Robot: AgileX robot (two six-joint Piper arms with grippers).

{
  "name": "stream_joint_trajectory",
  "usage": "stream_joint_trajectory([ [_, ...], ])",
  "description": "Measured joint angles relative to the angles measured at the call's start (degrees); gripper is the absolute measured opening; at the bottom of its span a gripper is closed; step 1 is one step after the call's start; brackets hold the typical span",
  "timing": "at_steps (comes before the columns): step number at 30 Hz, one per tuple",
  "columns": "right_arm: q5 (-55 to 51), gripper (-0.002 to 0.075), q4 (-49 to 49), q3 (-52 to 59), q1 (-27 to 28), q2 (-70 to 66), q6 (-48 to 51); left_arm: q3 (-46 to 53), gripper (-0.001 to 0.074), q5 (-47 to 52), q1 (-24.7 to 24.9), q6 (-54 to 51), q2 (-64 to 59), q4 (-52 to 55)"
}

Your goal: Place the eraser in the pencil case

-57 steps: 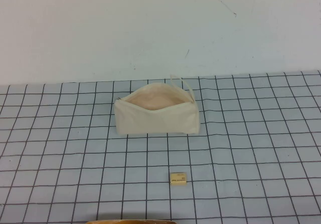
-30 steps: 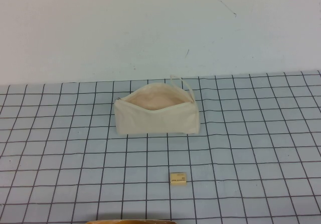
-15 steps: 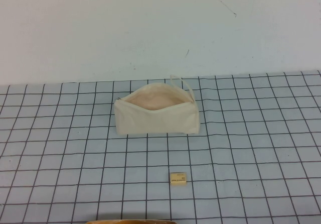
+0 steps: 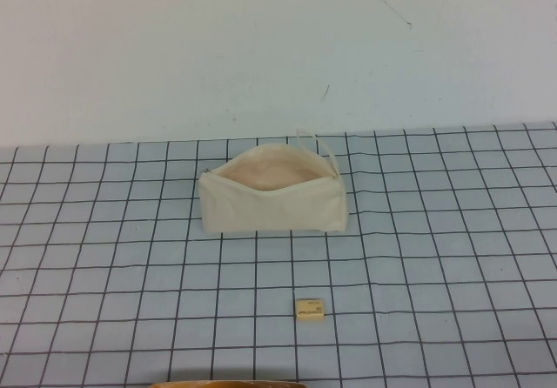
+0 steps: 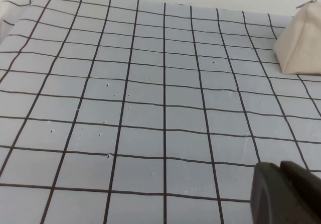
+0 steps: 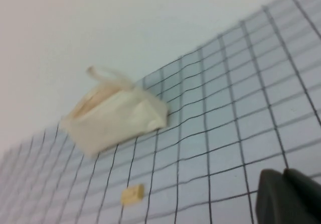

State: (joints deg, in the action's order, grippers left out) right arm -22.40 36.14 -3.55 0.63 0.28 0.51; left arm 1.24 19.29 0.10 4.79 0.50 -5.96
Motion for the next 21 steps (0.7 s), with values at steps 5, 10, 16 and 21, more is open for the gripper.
stream_joint_trajectory([
  [5,-14.6,-0.0002,-1.2,-12.9,-0.1,-8.6,15.3,0.0,-0.0001,0.0,0.0,0.0,0.0,0.0],
  [10,-32.0,-0.0002,-9.2,-28.8,-0.1,-24.6,23.6,0.0,-0.0001,0.0,0.0,0.0,0.0,0.0],
  [16,-47.1,-0.0002,-15.2,-47.7,-0.1,-46.8,25.2,0.0,-0.0001,0.0,0.0,0.0,0.0,0.0],
  [21,-47.1,-0.0002,-15.5,-56.9,-2.3,-60.6,25.2,0.0,-0.0001,0.0,0.0,0.0,0.0,0.0],
])
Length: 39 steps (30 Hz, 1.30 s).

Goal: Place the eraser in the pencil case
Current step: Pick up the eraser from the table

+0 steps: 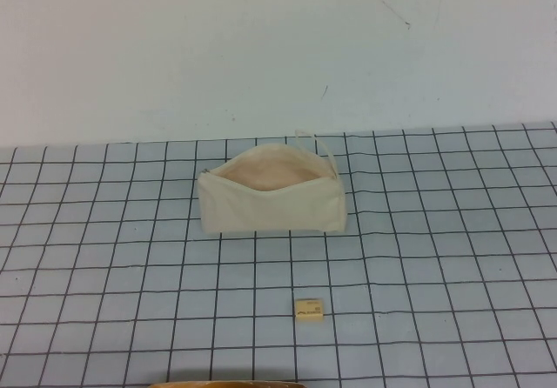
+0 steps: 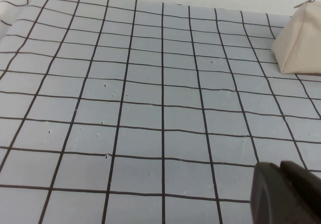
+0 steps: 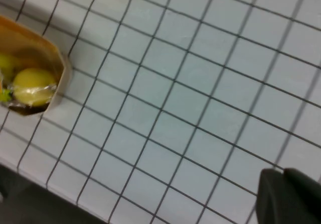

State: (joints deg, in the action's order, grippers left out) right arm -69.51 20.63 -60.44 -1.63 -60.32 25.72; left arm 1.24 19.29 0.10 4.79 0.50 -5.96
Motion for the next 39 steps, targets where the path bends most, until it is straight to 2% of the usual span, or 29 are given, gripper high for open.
stream_joint_trajectory([
  [10,0.0,-0.0002,-10.7,-13.0,-21.2,-23.6,-9.2,0.0,-0.0001,0.0,0.0,0.0,0.0,0.0],
  [18,2.7,0.0006,-11.0,-23.1,-30.0,-39.9,-17.4,0.0,-0.0001,0.0,0.0,0.0,0.0,0.0],
  [21,3.1,0.0074,-11.0,-27.1,-32.0,-46.0,-20.4,0.0,-0.0001,0.0,0.0,0.0,0.0,0.0],
  [28,8.2,0.0372,-9.5,-36.0,-35.9,-56.3,-27.8,0.0,-0.0001,0.0,0.0,0.0,0.0,0.0],
  [30,9.8,0.043,-9.3,-38.1,-37.1,-58.7,-29.2,0.0,-0.0001,0.0,0.0,0.0,0.0,0.0],
  [34,11.2,0.0464,-10.2,-42.3,-39.0,-63.6,-31.2,0.0,-0.0001,0.0,0.0,0.0,0.0,0.0],
  [39,10.4,0.0465,-14.1,-45.5,-39.8,-67.2,-36.3,0.0,-0.0001,0.0,0.0,0.0,0.0,0.0],
])
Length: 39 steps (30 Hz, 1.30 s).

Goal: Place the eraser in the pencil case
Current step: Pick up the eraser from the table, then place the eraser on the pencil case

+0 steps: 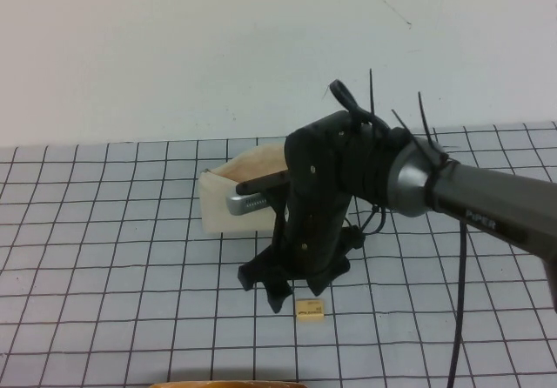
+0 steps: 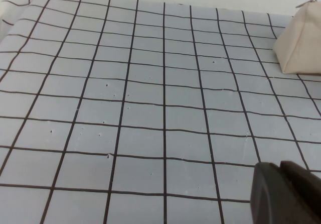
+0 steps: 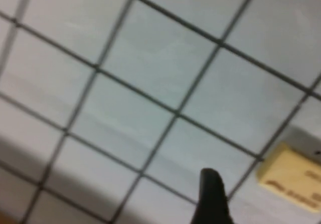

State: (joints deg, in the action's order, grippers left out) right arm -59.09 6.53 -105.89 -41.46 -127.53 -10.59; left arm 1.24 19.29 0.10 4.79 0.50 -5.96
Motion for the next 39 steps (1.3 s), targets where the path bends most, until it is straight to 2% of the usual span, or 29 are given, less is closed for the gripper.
stream_joint_trajectory([
  [7,-2.0,0.0465,-5.8,-0.4,0.0,-1.2,-6.2,0.0,-0.0001,0.0,0.0,0.0,0.0,0.0],
  [20,-2.1,0.0463,-5.1,-0.5,0.0,-4.4,-7.4,0.0,-0.0001,0.0,0.0,0.0,0.0,0.0],
  [23,-2.1,0.0431,-5.1,-0.5,0.0,-4.4,-7.4,0.0,-0.0001,0.0,0.0,0.0,0.0,0.0],
  [27,-2.3,0.0321,-4.9,-0.5,0.0,-4.4,-5.4,0.0,-0.0001,0.0,0.0,0.0,0.0,0.0],
  [33,-0.8,0.0324,-4.8,-0.5,-0.1,-0.8,-1.6,0.0,-0.0001,0.0,0.0,0.0,0.0,0.0],
  [39,9.4,0.0324,-10.4,-0.5,-0.4,7.2,-0.5,0.0,-0.0001,0.0,0.0,0.0,0.0,0.0],
])
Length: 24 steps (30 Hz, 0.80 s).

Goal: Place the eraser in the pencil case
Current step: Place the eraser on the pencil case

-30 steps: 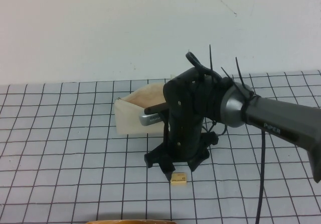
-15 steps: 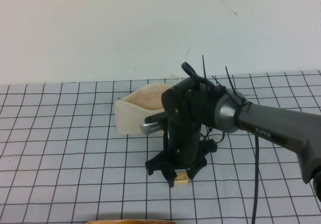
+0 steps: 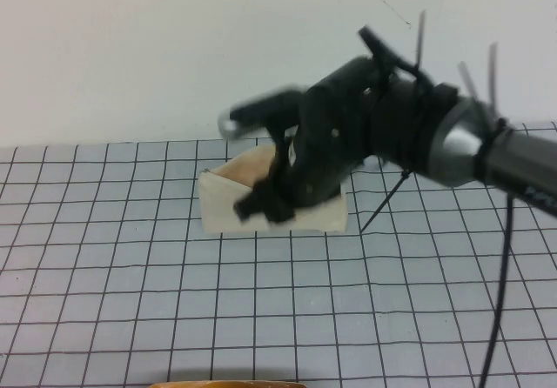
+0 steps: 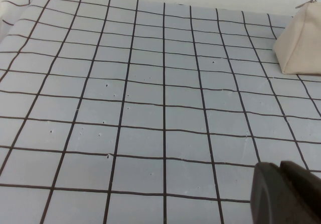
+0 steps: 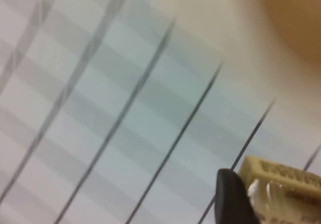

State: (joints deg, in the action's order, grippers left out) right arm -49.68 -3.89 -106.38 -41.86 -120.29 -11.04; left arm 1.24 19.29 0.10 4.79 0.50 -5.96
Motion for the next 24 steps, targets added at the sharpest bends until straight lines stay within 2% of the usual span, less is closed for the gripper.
stream_joint_trajectory([
  [4,12.8,0.0323,-7.4,0.0,0.6,1.0,0.1,0.0,-0.0001,0.0,0.0,0.0,0.0,0.0],
  [10,27.1,0.0323,-9.4,0.0,2.4,-3.1,0.5,0.0,0.0001,0.0,0.0,0.0,0.0,0.0],
  [12,28.9,0.0327,-9.4,0.0,3.0,-4.5,1.0,0.0,0.0001,0.0,0.0,0.0,0.0,0.0],
  [16,29.5,0.0419,-9.5,0.0,4.0,-6.1,1.2,0.0,0.0,0.0,0.0,0.0,0.0,0.0],
  [19,26.5,0.0443,-9.5,0.0,4.7,-6.1,1.4,0.0,0.0,0.0,0.0,0.0,0.0,0.0],
  [21,22.6,0.0405,-9.2,0.0,4.9,-5.3,1.7,0.0,0.0,0.0,0.0,0.0,0.0,0.0],
  [22,17.2,0.0272,-7.7,0.1,4.9,-3.5,2.9,0.0,0.0,0.0,0.0,0.0,0.0,0.0],
  [24,13.3,0.0119,-7.1,1.0,4.9,-0.5,3.1,0.0,0.0,0.0,0.0,0.0,0.0,0.0],
])
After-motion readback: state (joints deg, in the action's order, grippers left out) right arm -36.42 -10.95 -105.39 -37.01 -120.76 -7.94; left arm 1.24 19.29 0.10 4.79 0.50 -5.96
